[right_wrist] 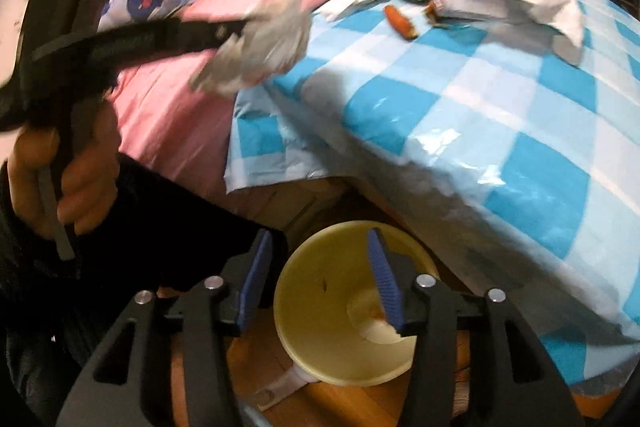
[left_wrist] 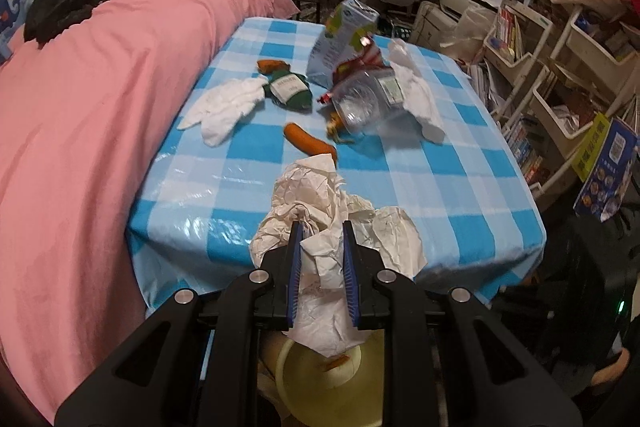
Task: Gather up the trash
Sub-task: 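Carry the tissue and carrot down to the yellow bin and open both tools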
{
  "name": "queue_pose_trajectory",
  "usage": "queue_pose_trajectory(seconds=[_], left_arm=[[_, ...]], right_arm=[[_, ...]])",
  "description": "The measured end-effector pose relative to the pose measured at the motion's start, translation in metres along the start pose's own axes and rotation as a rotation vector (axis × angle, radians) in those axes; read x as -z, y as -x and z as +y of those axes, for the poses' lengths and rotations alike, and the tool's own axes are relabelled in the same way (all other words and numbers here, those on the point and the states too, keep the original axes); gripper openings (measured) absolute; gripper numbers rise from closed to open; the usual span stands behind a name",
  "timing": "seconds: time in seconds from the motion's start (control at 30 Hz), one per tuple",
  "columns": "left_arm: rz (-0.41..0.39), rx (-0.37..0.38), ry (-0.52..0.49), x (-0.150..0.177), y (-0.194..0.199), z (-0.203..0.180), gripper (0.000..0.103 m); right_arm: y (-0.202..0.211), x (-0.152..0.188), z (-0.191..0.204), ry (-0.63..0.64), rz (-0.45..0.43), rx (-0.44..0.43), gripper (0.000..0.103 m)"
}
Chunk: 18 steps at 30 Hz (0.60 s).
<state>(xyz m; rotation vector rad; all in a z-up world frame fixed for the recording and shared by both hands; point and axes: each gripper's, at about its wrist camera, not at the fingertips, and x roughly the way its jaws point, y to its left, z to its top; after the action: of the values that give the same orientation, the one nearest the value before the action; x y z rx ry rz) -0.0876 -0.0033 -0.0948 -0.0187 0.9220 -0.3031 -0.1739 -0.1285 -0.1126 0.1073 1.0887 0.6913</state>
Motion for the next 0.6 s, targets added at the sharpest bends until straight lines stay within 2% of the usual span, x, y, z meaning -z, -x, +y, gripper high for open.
queue_pose_trajectory(seconds=[0.23,0.43,0.53,0.6], left_arm=[[0.058,0.024,-0.037,0.026,-0.002,-0.020,0.019],[0.145,0.057,-0.083,0.054,-0.007,-0.040,0.019],[0.193,0.073,-0.120,0.066,-0.009,-0.051,0.027],[0.205,0.062,-0.141,0.072,-0.008,-0.056,0.045]], right_arm=[[0.024,-0.003,-0.027,-0.113,-0.121,0.084,0.051],[0.036,-0.002,-0.045,-0.182,-0.180,0.126,0.052],[0.040,-0.002,-0.049,-0.192,-0.195,0.139,0.053],[0.041,-0.002,-0.051,-0.200,-0.199,0.142,0.053]])
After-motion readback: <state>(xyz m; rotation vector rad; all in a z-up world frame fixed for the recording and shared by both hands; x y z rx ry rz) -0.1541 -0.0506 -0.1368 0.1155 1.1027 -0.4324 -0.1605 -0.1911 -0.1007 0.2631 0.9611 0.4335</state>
